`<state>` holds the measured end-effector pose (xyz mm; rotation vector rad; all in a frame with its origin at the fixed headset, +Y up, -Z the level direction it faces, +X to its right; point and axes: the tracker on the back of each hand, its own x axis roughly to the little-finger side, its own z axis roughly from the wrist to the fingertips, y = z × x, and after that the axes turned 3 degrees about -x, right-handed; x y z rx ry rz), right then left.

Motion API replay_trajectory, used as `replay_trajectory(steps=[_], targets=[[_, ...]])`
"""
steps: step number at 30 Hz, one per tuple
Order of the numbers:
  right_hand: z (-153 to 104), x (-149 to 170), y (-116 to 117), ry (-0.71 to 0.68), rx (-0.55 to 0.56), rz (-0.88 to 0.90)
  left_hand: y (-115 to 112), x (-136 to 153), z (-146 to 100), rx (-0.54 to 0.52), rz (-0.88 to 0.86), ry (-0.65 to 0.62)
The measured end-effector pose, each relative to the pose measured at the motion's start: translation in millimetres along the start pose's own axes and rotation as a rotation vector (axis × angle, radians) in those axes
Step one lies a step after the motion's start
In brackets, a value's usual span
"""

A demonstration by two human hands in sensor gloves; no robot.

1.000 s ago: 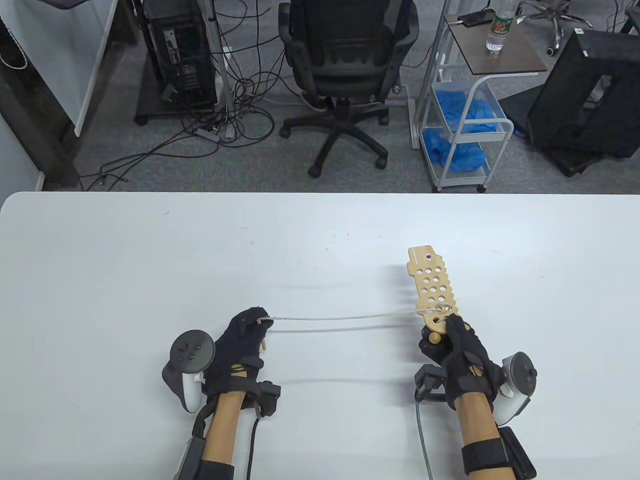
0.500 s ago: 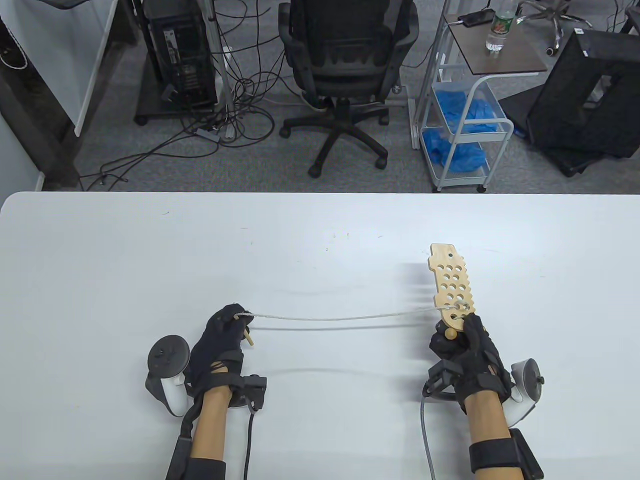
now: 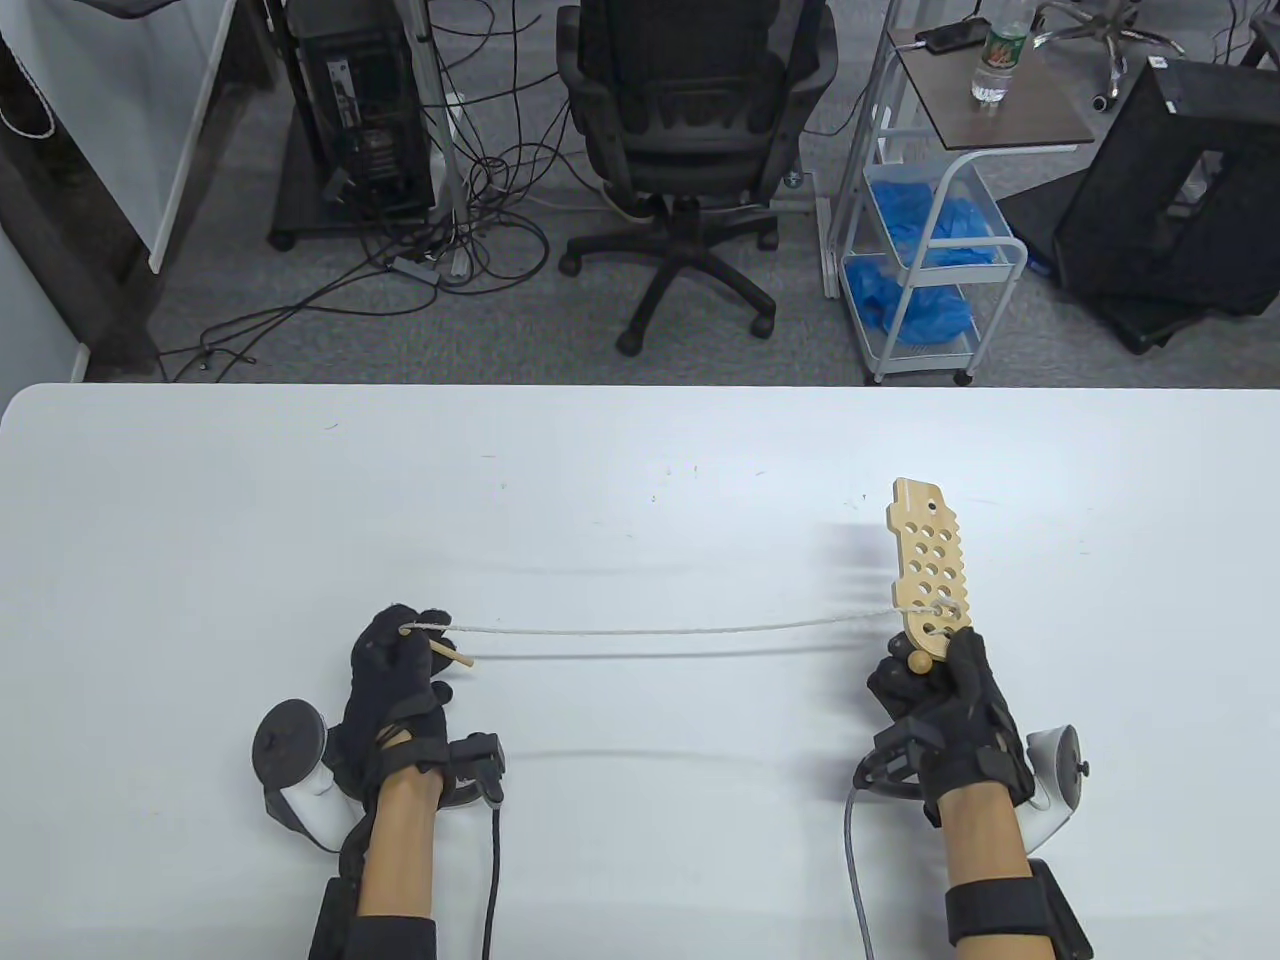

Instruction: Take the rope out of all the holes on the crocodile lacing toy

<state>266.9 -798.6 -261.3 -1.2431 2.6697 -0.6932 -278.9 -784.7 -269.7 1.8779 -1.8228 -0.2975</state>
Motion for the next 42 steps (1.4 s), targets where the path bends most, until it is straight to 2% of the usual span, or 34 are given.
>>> replay_trajectory(steps=[10,22,24,27,30,32,38,42], targets=[[-1,-4,-3,-0.04,0.002,0.114,14,5,1,-0.114,-0.105,0.033],[-4,-9,-2,-0.097,0.012,0.021,14,6,-1,-0.148,-0.134,0.031],[-5,-8,1,-0.098,0.01,-0.002,11,3,-2,-0.151,-0.091,-0.014],[-5,-3,9,-0.108,-0.022,-0.06,0,-7,-7,-0.188,0.08,-0.129],[-7,4,18,-0.12,-0.027,-0.156,-17,-18,-14,-0.103,0.208,-0.233],[-8,9,24,-0.128,-0.043,-0.212,-28,-24,-20,-0.085,0.263,-0.299],[-17,25,49,-0.13,-0.163,-0.358,-62,-39,-43,0.029,0.413,-0.484],[-26,39,68,-0.16,-0.238,-0.518,-82,-46,-60,0.085,0.517,-0.608]])
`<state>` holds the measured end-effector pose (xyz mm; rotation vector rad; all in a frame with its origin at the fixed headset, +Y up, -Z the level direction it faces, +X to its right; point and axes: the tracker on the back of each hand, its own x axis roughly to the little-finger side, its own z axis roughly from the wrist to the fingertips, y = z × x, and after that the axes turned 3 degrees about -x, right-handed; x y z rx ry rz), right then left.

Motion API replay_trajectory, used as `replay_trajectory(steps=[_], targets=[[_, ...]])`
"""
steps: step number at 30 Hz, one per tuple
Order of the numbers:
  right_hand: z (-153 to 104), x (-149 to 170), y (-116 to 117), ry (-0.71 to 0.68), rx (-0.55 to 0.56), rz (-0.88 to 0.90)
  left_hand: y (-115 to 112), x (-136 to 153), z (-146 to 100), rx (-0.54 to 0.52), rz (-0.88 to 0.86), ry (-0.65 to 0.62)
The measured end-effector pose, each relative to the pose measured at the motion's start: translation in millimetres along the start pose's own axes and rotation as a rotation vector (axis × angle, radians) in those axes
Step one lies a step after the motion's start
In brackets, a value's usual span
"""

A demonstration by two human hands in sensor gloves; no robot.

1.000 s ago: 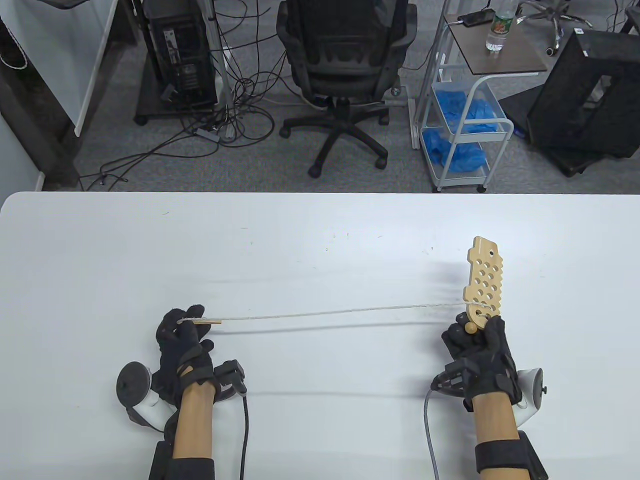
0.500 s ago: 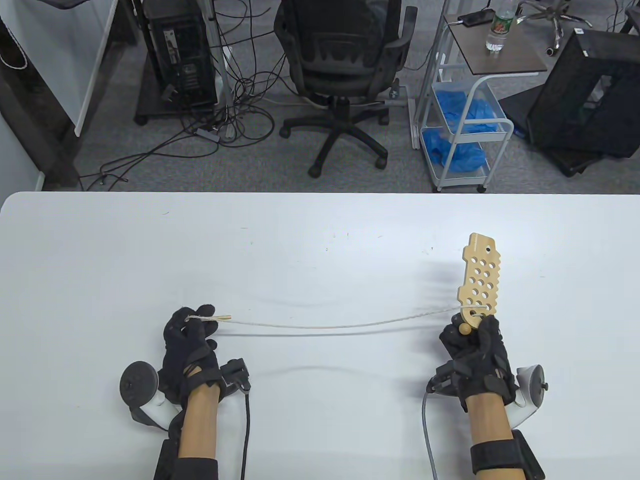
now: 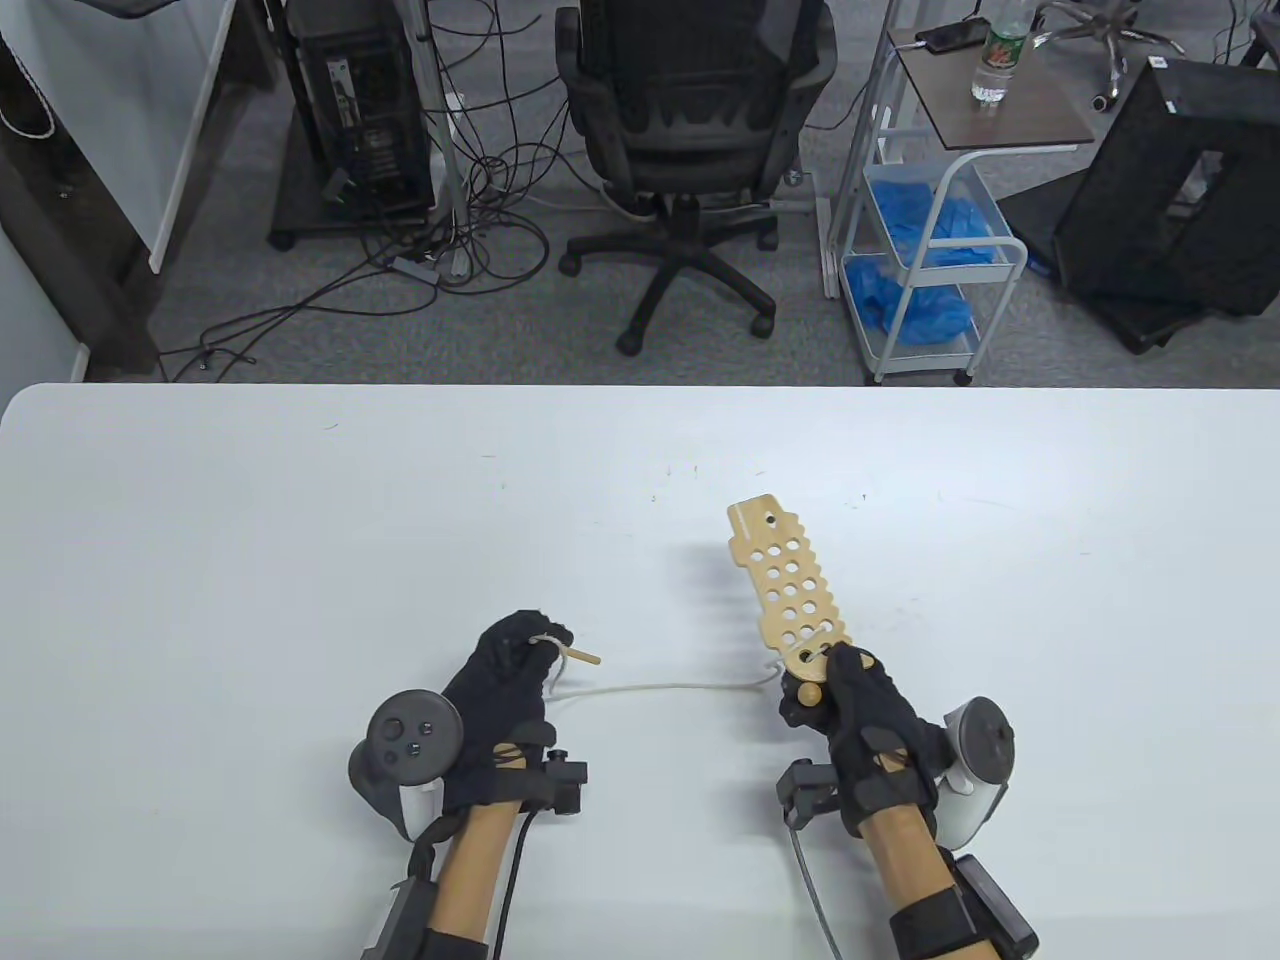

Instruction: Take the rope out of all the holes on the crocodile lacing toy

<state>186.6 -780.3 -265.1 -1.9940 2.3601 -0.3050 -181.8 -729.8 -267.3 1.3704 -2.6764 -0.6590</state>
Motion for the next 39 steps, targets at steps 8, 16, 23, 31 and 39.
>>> replay_trajectory(steps=[8,16,23,31,39], targets=[[-9,4,36,-0.059,-0.125,-0.23,-10,-33,-11,0.066,0.06,-0.176],[-15,1,49,-0.107,-0.178,-0.359,-11,-48,-17,0.089,0.011,-0.229],[-17,1,50,-0.1,-0.19,-0.364,-18,-52,-21,0.128,-0.008,-0.272],[-18,-2,54,-0.115,-0.215,-0.387,-19,-54,-22,0.126,0.025,-0.298],[-20,-4,58,-0.127,-0.248,-0.392,-24,-57,-24,0.153,0.056,-0.344]])
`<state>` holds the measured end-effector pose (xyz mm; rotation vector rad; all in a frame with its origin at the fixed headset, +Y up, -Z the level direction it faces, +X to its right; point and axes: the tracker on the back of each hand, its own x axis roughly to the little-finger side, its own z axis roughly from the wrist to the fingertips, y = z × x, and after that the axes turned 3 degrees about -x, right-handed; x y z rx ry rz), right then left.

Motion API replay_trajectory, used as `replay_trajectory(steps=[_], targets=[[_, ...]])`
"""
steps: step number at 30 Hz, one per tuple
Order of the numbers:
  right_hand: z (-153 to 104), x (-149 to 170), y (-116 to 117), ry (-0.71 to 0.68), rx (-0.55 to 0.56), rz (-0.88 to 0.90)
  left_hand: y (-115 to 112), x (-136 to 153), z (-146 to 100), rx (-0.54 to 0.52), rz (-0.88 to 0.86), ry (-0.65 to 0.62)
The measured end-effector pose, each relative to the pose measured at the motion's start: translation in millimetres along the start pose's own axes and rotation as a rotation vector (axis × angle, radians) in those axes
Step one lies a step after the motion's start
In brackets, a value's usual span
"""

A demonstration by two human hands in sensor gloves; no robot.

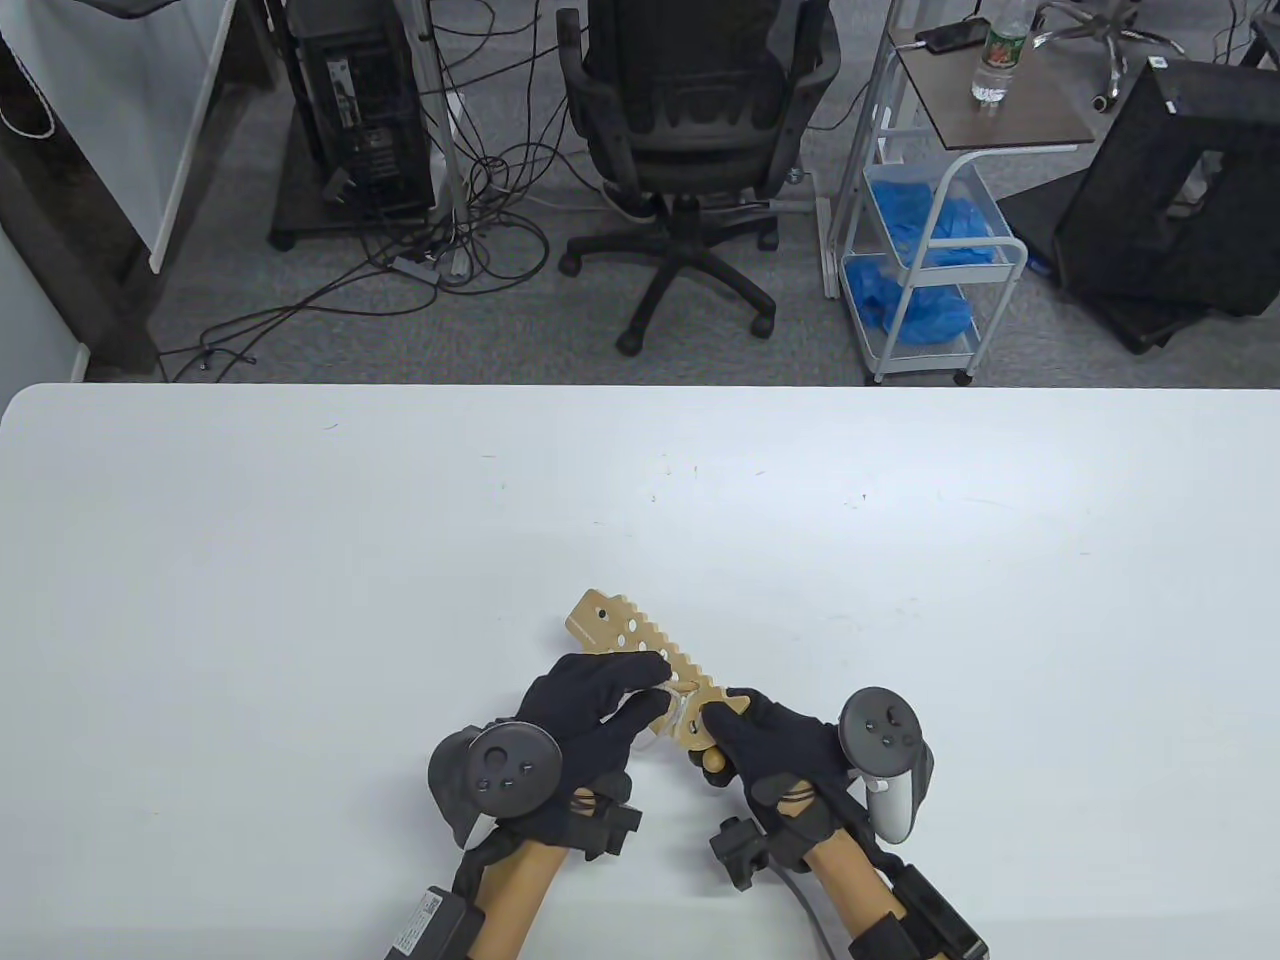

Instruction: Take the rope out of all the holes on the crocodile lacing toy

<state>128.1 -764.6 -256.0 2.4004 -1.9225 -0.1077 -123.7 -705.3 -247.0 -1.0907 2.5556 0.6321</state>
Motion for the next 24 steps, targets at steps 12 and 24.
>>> replay_trajectory(steps=[12,24], targets=[[0,-6,5,-0.052,-0.062,0.044,-6,-10,-1,0.041,0.167,-0.09],[-1,-7,-4,-0.026,0.002,0.16,-2,-4,-1,0.017,0.134,-0.046]])
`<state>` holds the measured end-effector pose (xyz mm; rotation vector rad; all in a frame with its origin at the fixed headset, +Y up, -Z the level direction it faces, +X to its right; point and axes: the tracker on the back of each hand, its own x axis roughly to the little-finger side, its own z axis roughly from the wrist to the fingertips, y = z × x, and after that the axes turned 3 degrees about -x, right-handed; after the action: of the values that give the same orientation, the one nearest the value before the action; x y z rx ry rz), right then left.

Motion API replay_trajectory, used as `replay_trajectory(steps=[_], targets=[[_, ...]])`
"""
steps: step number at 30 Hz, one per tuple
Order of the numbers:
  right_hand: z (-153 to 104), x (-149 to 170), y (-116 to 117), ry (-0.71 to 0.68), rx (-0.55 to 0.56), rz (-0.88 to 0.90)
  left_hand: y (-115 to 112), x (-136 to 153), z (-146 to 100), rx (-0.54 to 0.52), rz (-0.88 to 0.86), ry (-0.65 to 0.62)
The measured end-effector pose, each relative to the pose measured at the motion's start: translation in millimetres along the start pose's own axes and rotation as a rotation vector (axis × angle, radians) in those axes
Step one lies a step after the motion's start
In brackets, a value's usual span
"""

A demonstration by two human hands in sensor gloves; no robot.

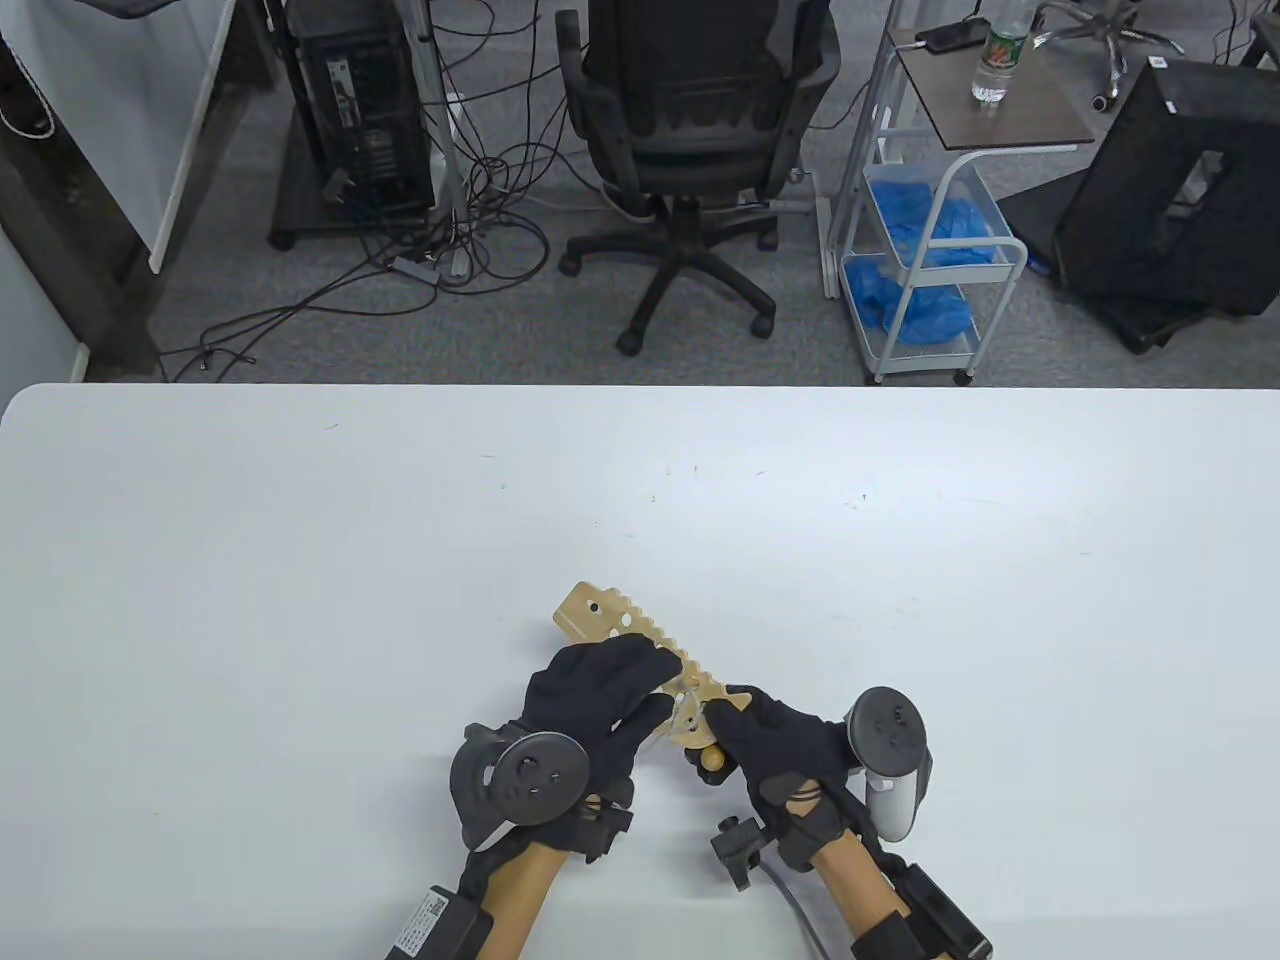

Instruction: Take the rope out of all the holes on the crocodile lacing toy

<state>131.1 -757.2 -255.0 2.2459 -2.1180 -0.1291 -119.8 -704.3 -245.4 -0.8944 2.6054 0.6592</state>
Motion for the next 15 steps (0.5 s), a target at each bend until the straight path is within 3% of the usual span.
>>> replay_trajectory(steps=[4,11,15], targets=[[0,0,-7,0.007,0.035,0.071,4,12,0,-0.04,-0.048,0.104],[0,-1,-9,0.001,0.025,0.25,-2,43,-7,-0.048,-0.254,0.427],[1,-4,-5,-0.015,-0.039,0.328,-13,50,-6,0.023,-0.389,0.449]])
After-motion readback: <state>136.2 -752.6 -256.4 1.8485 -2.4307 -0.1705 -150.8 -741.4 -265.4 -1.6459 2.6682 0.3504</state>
